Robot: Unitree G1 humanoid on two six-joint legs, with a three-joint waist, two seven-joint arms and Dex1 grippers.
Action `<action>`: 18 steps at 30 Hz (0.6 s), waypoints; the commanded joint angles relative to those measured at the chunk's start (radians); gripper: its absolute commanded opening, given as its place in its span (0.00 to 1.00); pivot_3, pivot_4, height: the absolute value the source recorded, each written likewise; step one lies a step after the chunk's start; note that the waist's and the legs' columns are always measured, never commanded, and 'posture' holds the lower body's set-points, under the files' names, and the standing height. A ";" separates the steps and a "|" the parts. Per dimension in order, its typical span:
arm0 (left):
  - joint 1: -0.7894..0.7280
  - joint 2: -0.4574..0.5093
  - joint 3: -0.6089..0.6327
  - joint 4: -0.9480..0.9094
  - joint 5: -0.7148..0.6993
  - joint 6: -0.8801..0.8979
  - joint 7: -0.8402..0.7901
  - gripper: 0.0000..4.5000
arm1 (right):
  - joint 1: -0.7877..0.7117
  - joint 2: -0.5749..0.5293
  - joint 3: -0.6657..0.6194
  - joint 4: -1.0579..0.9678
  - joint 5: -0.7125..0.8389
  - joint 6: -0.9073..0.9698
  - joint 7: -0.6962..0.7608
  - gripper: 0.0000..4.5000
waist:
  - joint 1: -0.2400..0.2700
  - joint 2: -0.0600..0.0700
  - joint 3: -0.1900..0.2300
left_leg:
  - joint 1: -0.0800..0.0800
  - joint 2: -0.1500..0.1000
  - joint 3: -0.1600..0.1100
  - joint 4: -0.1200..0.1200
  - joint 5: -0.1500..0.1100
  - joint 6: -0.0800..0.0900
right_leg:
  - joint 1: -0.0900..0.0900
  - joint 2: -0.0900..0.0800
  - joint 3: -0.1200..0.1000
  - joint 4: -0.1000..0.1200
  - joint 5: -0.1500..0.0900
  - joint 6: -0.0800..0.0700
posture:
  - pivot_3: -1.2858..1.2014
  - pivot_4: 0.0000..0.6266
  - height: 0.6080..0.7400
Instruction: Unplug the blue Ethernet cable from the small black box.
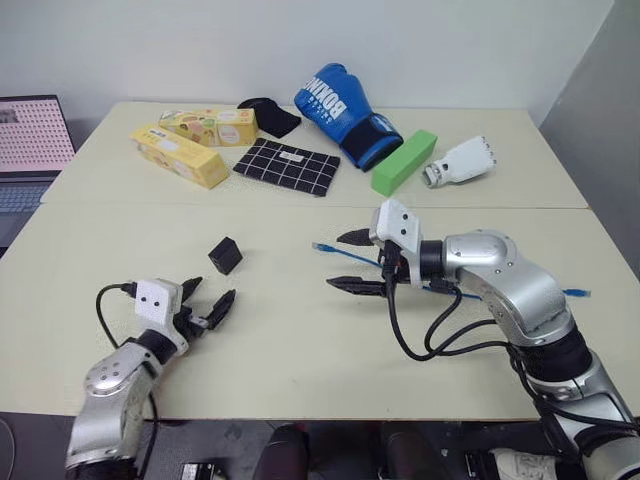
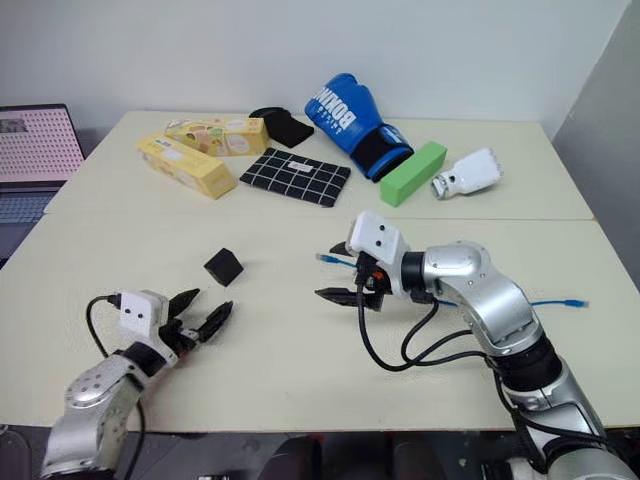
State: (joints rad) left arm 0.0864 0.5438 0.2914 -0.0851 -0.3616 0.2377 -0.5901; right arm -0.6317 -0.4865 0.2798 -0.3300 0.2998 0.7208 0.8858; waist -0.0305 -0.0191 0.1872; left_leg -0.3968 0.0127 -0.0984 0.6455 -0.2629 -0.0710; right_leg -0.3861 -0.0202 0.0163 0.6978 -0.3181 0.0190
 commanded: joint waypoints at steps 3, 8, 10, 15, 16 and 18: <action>0.032 0.129 0.064 -0.221 -0.090 0.181 -0.050 0.89 | 0.048 -0.087 -0.097 -0.041 0.030 0.000 0.011 0.86 | 0.004 0.000 0.000 | 0.000 0.000 0.000 0.000 0.000 0.000 | 0.001 0.000 0.000 0.000 0.000 0.000 | 0.52 0.24 1.00; 0.020 0.272 0.130 -0.242 -0.164 0.253 -0.179 0.89 | 0.065 -0.197 -0.160 -0.021 0.058 -0.014 0.069 0.86 | 0.000 0.001 0.000 | 0.001 -0.001 0.002 0.000 0.000 0.000 | 0.001 0.001 -0.001 0.000 0.000 0.000 | 0.52 0.24 1.00; 0.011 0.341 0.157 -0.226 -0.187 0.274 -0.249 0.89 | 0.065 -0.240 -0.186 -0.006 0.067 -0.017 0.093 0.86 | -0.002 0.001 0.000 | 0.001 -0.001 0.002 -0.001 0.000 0.000 | 0.000 0.001 -0.001 -0.001 0.000 0.000 | 0.52 0.24 1.00; -0.021 0.415 0.181 -0.158 -0.190 0.275 -0.324 0.89 | 0.060 -0.296 -0.202 0.006 0.073 -0.030 0.128 0.86 | -0.003 0.001 0.001 | 0.002 -0.001 0.005 -0.002 0.000 0.000 | 0.000 0.002 0.000 -0.001 0.000 0.000 | 0.52 0.24 1.00; -0.031 0.417 0.184 -0.146 -0.191 0.273 -0.331 0.89 | 0.056 -0.301 -0.203 0.007 0.075 -0.031 0.131 0.86 | -0.003 0.001 0.001 | 0.002 -0.001 0.005 -0.001 0.000 0.000 | 0.000 0.002 0.000 -0.001 0.000 0.000 | 0.52 0.24 1.00; -0.049 0.420 0.191 -0.129 -0.193 0.260 -0.352 0.89 | 0.050 -0.308 -0.204 0.010 0.075 -0.034 0.135 0.86 | -0.003 0.001 0.001 | 0.002 -0.001 0.005 -0.001 0.000 0.000 | 0.000 0.002 0.001 -0.001 0.000 0.000 | 0.52 0.24 1.00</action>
